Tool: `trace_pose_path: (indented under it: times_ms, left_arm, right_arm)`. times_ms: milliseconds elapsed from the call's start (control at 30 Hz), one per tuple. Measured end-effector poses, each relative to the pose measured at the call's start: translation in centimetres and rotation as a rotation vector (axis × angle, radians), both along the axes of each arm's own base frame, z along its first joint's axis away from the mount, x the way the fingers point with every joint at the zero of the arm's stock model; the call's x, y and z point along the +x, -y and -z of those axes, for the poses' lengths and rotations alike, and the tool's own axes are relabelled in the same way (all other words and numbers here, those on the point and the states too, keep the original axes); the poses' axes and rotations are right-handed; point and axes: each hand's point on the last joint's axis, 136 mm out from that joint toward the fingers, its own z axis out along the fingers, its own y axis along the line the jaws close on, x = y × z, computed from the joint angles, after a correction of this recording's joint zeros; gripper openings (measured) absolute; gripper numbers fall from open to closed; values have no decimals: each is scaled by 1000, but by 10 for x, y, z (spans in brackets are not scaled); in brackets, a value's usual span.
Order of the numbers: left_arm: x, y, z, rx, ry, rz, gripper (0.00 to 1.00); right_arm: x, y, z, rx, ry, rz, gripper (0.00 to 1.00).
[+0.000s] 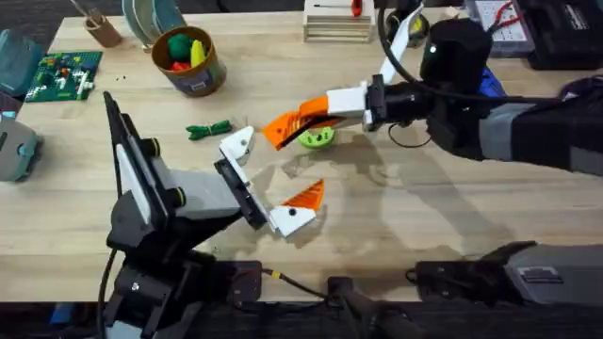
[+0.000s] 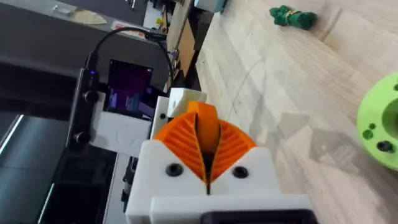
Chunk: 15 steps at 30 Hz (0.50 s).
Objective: Pick up the gripper from the table and insert it into the empty holder that is missing its gripper. Then pick up a screw, insert it into the mounting hole, and use the screwdriver to tighten it. Finally, clean up the table by picking up the vegetable and placing it into the bucket.
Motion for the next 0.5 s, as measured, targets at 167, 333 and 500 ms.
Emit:
trace_pose_path:
  times_ms: [167,333,500]
  left_arm:
    - [0,0,0,-3,-4,-1,994]
    - [0,0,0,-3,-3,-2,994]
    - [0,0,0,-3,-4,-2,994]
  right_arm:
    - [-5,-6,-3,9,21,-22,6]
    - [-9,-11,-5,14,30,-33,6]
    - [-10,-15,-7,18,48,-34,6]
